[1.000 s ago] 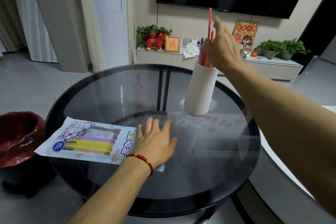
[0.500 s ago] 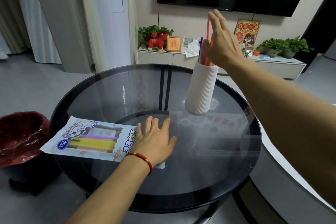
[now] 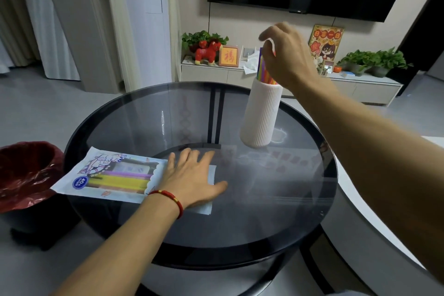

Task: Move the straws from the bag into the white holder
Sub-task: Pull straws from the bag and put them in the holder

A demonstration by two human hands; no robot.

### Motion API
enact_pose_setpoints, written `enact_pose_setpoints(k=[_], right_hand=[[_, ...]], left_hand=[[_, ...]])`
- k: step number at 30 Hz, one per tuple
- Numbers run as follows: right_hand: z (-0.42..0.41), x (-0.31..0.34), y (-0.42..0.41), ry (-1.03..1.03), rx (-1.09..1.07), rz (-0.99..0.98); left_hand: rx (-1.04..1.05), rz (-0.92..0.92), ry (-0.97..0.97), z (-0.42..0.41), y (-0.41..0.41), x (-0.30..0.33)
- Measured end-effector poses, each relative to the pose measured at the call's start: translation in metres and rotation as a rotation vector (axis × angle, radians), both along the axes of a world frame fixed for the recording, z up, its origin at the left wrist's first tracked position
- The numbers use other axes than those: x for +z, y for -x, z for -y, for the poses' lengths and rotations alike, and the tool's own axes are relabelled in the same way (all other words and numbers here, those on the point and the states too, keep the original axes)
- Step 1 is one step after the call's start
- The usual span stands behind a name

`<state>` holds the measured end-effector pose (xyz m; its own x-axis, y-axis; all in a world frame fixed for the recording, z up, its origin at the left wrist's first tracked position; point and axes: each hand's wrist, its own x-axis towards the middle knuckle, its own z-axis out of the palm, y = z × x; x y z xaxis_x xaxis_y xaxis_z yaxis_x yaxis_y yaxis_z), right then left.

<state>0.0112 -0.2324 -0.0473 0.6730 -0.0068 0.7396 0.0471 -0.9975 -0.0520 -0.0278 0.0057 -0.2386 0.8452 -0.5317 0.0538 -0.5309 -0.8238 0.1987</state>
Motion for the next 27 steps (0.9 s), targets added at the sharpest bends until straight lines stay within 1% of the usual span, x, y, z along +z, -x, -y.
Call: enact_pose_setpoints(k=[1,2,3,6,7,9,12,13,15,17,19,21,23,25,27], right_hand=[[-0.008,-0.004,0.008,-0.010,0.058,0.021],[-0.018,-0.012,0.018,-0.026,0.118,-0.011],[-0.027,-0.024,0.026,-0.051,0.158,-0.092],[-0.046,-0.077,0.047,-0.174,0.149,-0.504],[-0.050,-0.097,0.054,-0.215,0.127,-0.618],[-0.059,-0.135,0.066,-0.320,0.070,-0.731],[-0.071,-0.171,0.084,-0.554,0.020,-0.737],[-0.074,-0.179,0.088,-0.668,0.036,-0.728],[-0.082,-0.189,0.093,-0.886,0.068,-0.717],[-0.089,-0.192,0.095,-1.046,0.122,-0.725],[-0.096,-0.194,0.095,-1.231,0.194,-0.743],[-0.102,-0.195,0.096,-1.447,0.226,-0.770],[-0.104,-0.197,0.095,-1.609,0.254,-0.803],[-0.103,-0.197,0.092,-1.737,0.304,-0.829],[-0.101,-0.195,0.091,-1.866,0.350,-0.851]], left_hand=[[-0.014,-0.009,-0.024,-0.006,-0.001,0.002],[-0.040,-0.033,-0.053,-0.011,-0.001,0.003],[-0.075,-0.074,-0.093,-0.017,-0.002,0.004],[-0.162,-0.243,-0.264,-0.032,-0.002,0.002],[-0.177,-0.276,-0.291,-0.035,-0.001,0.001],[-0.186,-0.273,-0.266,-0.036,-0.001,0.002],[-0.160,-0.100,-0.238,-0.031,-0.001,0.010],[-0.145,-0.045,-0.249,-0.029,-0.001,0.012],[-0.119,0.010,-0.250,-0.025,0.002,0.016],[-0.129,0.064,-0.214,-0.020,0.008,0.021],[-0.174,0.208,-0.229,-0.014,0.011,0.027],[-0.216,0.397,-0.347,-0.010,0.013,0.037],[-0.268,0.540,-0.510,-0.007,0.011,0.051],[-0.348,0.627,-0.655,-0.003,0.010,0.067],[-0.413,0.696,-0.730,-0.001,0.008,0.081]])
